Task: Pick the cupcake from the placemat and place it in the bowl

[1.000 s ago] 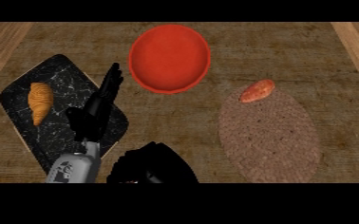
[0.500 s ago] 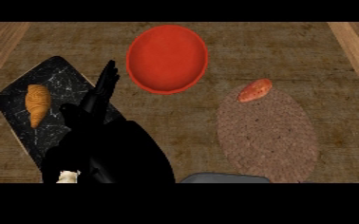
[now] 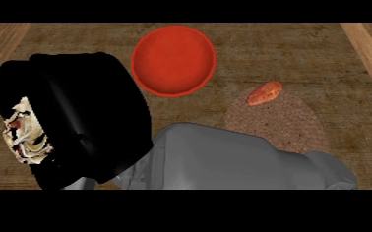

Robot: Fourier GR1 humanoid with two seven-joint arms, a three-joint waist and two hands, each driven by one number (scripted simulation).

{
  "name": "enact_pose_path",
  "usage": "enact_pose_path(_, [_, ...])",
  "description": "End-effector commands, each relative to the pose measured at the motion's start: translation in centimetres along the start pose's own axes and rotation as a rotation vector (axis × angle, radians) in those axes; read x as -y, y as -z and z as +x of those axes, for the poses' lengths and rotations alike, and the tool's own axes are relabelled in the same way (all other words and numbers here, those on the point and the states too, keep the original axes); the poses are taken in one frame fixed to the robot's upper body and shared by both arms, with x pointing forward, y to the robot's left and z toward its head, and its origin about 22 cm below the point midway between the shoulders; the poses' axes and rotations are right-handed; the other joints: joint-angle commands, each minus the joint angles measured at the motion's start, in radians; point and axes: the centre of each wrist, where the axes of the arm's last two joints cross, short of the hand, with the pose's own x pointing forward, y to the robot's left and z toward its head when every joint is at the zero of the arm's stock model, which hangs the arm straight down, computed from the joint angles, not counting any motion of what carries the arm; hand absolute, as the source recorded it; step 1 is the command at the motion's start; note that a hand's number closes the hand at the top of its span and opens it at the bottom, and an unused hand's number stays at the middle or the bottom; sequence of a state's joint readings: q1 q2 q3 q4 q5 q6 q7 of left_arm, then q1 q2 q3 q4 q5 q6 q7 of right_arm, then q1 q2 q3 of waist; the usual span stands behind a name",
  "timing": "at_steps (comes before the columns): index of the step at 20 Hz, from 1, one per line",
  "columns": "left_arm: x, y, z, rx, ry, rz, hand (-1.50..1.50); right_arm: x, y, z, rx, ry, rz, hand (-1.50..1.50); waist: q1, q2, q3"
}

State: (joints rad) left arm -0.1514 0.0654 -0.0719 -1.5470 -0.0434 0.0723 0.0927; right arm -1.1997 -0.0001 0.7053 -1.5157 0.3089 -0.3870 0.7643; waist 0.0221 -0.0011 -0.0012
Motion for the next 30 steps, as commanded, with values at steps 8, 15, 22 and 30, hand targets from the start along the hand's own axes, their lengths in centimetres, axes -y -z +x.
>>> enact_pose_path(8, [-0.7, 0.1, -0.7, 0.017, 0.005, 0.008, 0.00, 0.3, 7.1, -6.1, -0.130, -0.357, -0.040, 1.50, 0.008, 0.010, -0.001])
enact_pose_path(15, [1.0, 0.0, 0.2, -0.004, -0.003, -0.006, 0.00, 0.2, 8.1, -11.8, -0.185, -0.399, -0.065, 1.50, 0.003, 0.006, 0.000])
enact_pose_path(22, [1.9, 0.4, -0.8, 0.008, -0.002, -0.003, 0.00, 1.5, 8.3, -18.4, -0.228, -0.441, -0.079, 1.50, 0.017, 0.014, 0.000])
enact_pose_path(30, [1.9, 0.1, 0.4, 0.024, -0.015, -0.043, 0.00, 2.9, 7.1, -23.4, -0.389, -0.300, 0.012, 1.50, 0.044, 0.025, 0.001])
